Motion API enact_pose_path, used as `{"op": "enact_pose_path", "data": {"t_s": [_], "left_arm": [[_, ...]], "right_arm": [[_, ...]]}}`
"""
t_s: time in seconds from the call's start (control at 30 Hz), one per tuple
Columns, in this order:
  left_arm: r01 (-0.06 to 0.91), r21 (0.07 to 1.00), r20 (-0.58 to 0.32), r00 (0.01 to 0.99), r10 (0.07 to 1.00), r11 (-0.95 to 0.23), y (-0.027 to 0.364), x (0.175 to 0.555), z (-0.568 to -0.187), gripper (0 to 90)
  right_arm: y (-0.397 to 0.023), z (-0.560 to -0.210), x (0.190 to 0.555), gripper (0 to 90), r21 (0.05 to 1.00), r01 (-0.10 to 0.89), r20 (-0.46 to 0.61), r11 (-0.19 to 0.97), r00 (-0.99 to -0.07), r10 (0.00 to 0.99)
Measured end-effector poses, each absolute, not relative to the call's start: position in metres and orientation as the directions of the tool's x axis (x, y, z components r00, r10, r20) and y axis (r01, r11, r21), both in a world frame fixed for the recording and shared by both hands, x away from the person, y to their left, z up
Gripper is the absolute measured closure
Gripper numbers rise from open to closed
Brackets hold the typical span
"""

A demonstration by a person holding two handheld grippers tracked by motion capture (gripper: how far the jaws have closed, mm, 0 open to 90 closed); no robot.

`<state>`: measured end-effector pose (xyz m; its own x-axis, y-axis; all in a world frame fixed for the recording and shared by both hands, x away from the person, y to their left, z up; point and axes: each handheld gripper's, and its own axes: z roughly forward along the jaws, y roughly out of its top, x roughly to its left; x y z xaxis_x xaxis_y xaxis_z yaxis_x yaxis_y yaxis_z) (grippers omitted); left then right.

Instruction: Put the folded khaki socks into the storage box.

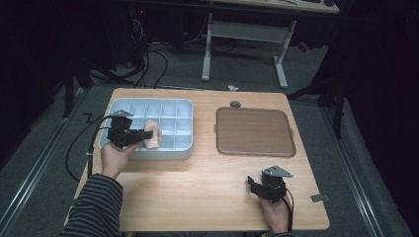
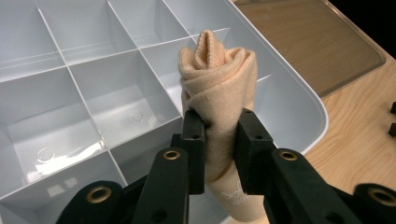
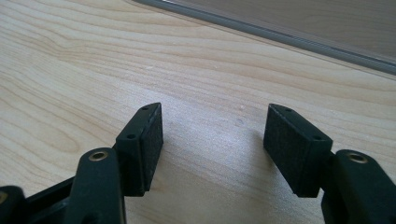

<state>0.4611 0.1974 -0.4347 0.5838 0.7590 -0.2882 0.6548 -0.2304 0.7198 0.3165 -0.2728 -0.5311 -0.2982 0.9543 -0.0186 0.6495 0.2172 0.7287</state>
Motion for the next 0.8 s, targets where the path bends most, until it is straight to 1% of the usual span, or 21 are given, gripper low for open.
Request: {"op": "enact_pose_path", "data": {"t_s": [0.4,0.8], "left_arm": [[0.666,0.716,-0.294,0.56,0.774,-0.21,0.205,0.465,-0.439,75.7],[0.692,0.682,-0.288,0.551,0.784,-0.236,0.206,0.471,-0.448,75.7]], "right_arm": [[-0.273,-0.531,0.316,38.0,0.729,0.649,-0.019,0.217,-0.298,0.954],[-0.273,-0.531,0.316,38.0,0.729,0.649,-0.019,0.217,-0.298,0.954]]}}
